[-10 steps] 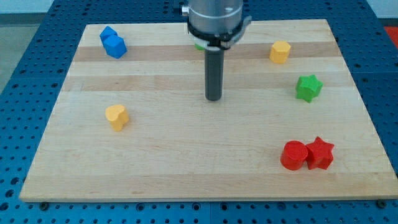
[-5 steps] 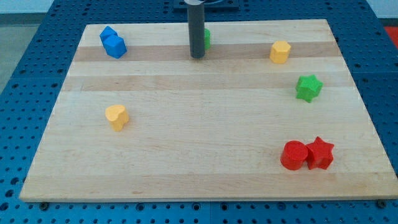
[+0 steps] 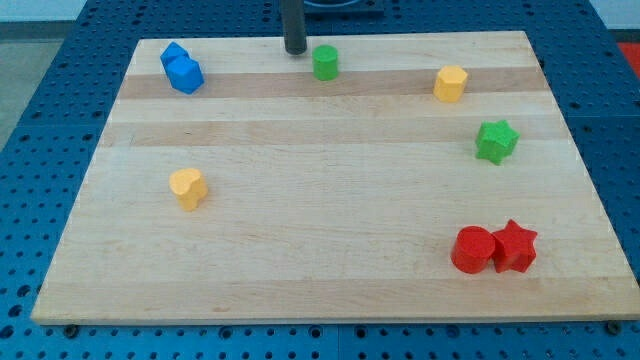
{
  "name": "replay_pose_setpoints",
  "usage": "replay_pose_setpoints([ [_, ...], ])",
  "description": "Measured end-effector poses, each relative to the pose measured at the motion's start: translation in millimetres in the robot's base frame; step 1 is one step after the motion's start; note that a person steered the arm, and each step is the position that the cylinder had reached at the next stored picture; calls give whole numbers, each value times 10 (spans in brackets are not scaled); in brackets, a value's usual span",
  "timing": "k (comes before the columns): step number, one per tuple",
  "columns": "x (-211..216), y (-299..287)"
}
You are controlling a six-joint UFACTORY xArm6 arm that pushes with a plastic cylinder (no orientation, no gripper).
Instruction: Move the green circle to towards the center
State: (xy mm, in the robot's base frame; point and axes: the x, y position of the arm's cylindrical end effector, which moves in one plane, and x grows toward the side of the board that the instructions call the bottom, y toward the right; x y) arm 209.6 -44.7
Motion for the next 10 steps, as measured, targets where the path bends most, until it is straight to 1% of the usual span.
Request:
replay_pose_setpoints([
  [1, 22, 392],
  [4, 8, 376],
  [5, 193, 376],
  [6, 565, 376],
  [7, 848, 364],
  [9, 882, 108],
  [10, 1059, 16],
])
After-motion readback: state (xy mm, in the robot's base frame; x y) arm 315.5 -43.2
